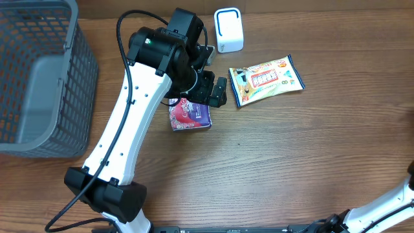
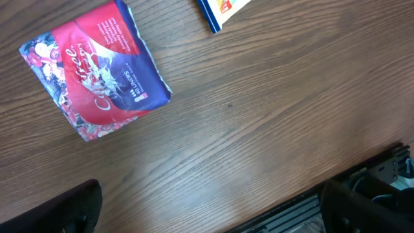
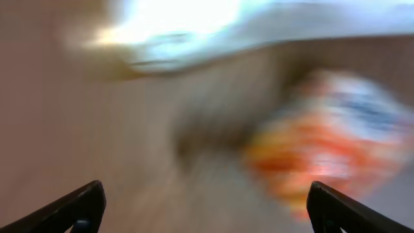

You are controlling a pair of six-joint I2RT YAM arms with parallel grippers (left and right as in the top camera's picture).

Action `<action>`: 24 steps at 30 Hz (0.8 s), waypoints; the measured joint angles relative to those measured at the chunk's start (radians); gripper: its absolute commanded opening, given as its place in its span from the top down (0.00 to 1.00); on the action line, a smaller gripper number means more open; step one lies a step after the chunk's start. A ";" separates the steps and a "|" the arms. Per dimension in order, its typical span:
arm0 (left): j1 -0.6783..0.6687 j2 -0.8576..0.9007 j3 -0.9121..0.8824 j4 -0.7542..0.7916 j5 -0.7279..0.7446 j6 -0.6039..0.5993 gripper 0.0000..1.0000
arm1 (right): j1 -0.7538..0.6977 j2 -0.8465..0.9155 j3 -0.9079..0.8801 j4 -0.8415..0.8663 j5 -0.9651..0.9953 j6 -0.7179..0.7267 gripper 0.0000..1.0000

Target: Scan the item barcode

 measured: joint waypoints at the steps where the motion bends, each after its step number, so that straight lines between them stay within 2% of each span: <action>1: 0.000 0.000 0.000 0.000 0.000 0.000 0.00 | 0.009 -0.001 0.015 0.006 -0.064 -0.010 0.00; 6: 0.000 0.000 0.000 0.000 0.000 0.000 0.00 | 0.076 -0.034 0.057 0.013 -0.302 -0.040 0.00; 11: 0.000 0.000 0.000 0.000 0.000 0.000 0.00 | 0.161 -0.060 0.068 -0.010 -0.453 -0.091 0.00; 16: 0.000 0.000 0.000 0.000 0.000 0.000 0.00 | 0.309 -0.061 0.068 -0.027 -0.493 -0.145 0.23; 21: 0.000 0.000 0.000 0.000 0.000 0.000 0.00 | 0.516 -0.058 0.068 0.020 -0.423 -0.168 0.25; 24: 0.000 0.000 0.000 0.000 0.000 0.000 0.00 | 0.627 -0.039 0.068 0.084 -0.380 -0.175 0.35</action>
